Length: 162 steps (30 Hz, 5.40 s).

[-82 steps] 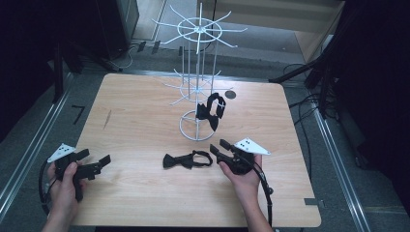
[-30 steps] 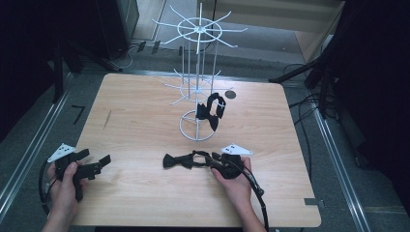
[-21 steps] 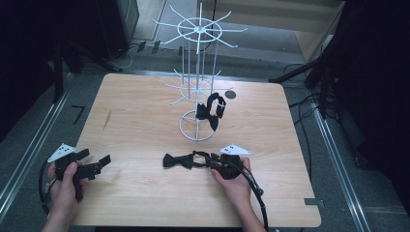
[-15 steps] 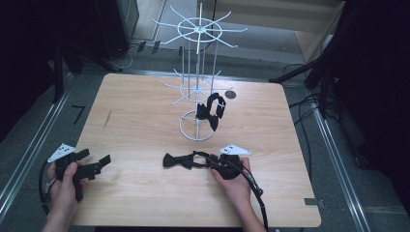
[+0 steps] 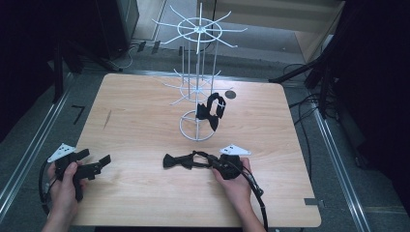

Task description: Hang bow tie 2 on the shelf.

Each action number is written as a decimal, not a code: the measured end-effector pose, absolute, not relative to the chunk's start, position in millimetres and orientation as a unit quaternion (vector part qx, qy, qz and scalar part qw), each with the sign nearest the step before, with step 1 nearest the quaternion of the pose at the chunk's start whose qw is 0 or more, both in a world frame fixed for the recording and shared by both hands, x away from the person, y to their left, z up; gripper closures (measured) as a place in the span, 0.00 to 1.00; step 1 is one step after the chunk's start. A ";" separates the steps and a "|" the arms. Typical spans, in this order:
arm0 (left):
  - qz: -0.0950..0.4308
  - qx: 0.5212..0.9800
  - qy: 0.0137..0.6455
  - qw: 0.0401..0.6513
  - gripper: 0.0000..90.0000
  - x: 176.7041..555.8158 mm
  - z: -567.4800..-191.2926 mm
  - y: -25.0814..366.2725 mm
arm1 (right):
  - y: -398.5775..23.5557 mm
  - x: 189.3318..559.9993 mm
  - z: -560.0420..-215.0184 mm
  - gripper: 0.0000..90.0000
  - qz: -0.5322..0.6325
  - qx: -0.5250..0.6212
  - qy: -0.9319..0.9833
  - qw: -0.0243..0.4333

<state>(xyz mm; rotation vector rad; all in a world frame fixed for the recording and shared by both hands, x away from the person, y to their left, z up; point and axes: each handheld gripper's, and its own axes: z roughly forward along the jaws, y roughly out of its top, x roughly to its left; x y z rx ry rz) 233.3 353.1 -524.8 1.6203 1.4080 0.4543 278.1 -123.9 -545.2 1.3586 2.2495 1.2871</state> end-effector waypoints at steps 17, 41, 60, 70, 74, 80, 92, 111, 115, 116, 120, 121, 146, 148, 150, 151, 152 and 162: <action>0.183 0.657 0.572 0.456 0.00 233.4 -524.8 353.2 | -123.3 274.0 -538.0 0.99 0.463 0.450 0.755 0.118; 0.183 0.657 0.571 0.456 0.00 233.4 -524.8 353.1 | -122.9 266.2 -519.4 0.99 0.506 0.421 0.736 0.160; 0.184 0.657 0.571 0.456 0.00 233.4 -524.8 353.0 | -121.2 261.0 -502.9 1.00 0.527 0.403 0.727 0.178; 0.184 0.657 0.571 0.456 0.00 233.4 -524.8 352.9 | -120.9 259.9 -496.0 1.00 0.537 0.394 0.724 0.181; 0.185 0.657 0.572 0.455 0.00 233.4 -524.8 352.9 | -119.4 258.4 -491.2 1.00 0.543 0.389 0.722 0.179; 0.185 0.657 0.571 0.456 0.00 233.4 -524.9 352.8 | -118.4 256.7 -485.6 1.00 0.550 0.382 0.720 0.184; 0.185 0.657 0.571 0.456 0.00 233.4 -524.9 352.8 | -119.8 254.9 -477.4 1.00 0.559 0.378 0.713 0.192; 0.185 0.657 0.571 0.455 0.00 233.3 -524.8 352.8 | -122.3 256.3 -451.0 1.00 0.581 0.365 0.697 0.208; 0.185 0.657 0.571 0.456 0.00 233.3 -524.8 352.8 | -122.2 256.7 -444.0 1.00 0.585 0.361 0.695 0.212; 0.185 0.657 0.571 0.456 0.00 233.3 -524.8 352.8 | -122.1 257.0 -442.5 1.00 0.586 0.360 0.694 0.213; 0.185 0.657 0.571 0.456 0.00 233.4 -524.8 352.9 | -121.9 257.8 -437.2 1.00 0.588 0.358 0.692 0.216; 0.185 0.657 0.571 0.456 0.00 233.4 -524.8 352.9 | -121.5 258.0 -436.1 1.00 0.589 0.358 0.691 0.216; 0.184 0.656 0.572 0.456 0.00 233.4 -524.8 352.9 | -108.4 265.8 -408.6 1.00 0.606 0.341 0.683 0.223; 0.184 0.657 0.571 0.456 0.00 233.4 -524.7 353.1 | -107.6 266.4 -406.7 1.00 0.607 0.341 0.683 0.223; 0.184 0.657 0.571 0.457 0.00 233.4 -524.8 353.0 | -107.1 267.9 -405.0 1.00 0.608 0.340 0.681 0.224; 0.184 0.657 0.571 0.457 0.00 233.4 -524.8 353.0 | -107.0 268.4 -404.2 1.00 0.609 0.341 0.681 0.223; 0.184 0.657 0.571 0.457 0.00 233.4 -524.8 353.0 | -106.8 269.2 -403.5 1.00 0.609 0.340 0.680 0.224; 0.184 0.657 0.571 0.457 0.00 233.5 -524.9 353.0 | -103.7 272.4 -397.0 1.00 0.613 0.338 0.677 0.227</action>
